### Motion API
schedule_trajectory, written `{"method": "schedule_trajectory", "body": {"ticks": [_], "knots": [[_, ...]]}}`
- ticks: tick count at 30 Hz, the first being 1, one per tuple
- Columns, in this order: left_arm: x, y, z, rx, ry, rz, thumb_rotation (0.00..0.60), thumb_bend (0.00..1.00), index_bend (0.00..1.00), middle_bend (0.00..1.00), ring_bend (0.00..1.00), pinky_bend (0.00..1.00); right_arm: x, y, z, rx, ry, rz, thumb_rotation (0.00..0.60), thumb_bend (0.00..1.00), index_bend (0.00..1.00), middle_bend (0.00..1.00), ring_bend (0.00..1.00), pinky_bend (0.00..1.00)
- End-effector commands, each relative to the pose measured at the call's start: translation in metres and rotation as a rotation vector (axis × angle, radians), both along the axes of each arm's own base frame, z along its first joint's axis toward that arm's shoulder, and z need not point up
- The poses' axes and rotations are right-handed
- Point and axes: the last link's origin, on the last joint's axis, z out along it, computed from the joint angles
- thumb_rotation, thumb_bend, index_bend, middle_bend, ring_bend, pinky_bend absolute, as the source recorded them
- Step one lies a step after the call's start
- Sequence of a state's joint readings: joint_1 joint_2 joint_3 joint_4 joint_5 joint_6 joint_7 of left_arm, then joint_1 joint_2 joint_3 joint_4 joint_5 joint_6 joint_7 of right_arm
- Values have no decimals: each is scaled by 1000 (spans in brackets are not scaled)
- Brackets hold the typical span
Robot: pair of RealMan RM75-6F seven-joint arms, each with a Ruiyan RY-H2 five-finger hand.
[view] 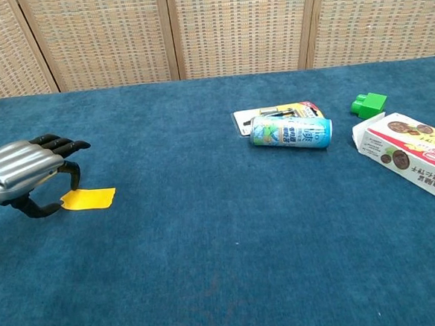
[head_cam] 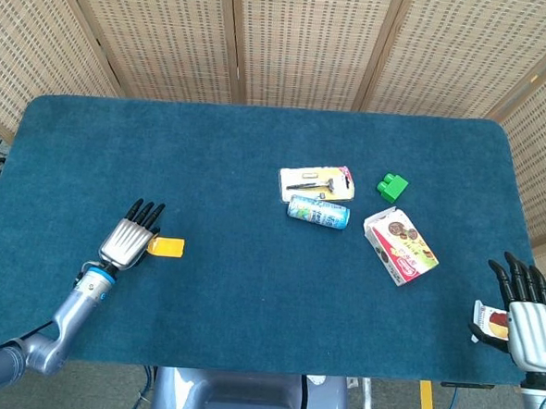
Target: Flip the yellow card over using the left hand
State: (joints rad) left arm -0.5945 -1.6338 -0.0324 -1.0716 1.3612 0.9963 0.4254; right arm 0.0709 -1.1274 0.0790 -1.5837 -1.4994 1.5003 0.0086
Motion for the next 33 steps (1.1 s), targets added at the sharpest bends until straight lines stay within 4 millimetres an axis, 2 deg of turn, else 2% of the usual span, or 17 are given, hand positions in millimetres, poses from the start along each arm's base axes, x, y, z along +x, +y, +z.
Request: {"method": "schedule_trajectory", "body": {"ticks": [1,17,28,33], "knots": [[0,0,0,-1,0,2,600,358,408,0,0,0,0,0,0,2,-1,2,600,53,83,0,0,0],[4,0,-8,5,-4,-16,600,364,432,0,0,0,1,1,0,4,-11,5,600,53,83,0,0,0],[5,-1,-13,8,-19,-25,600,376,515,0,0,0,1,1,1,3,-15,6,600,53,83,0,0,0],[3,-1,-13,7,-15,-21,600,378,519,0,0,0,1,1,1,4,-16,6,600,53,83,0,0,0]]}}
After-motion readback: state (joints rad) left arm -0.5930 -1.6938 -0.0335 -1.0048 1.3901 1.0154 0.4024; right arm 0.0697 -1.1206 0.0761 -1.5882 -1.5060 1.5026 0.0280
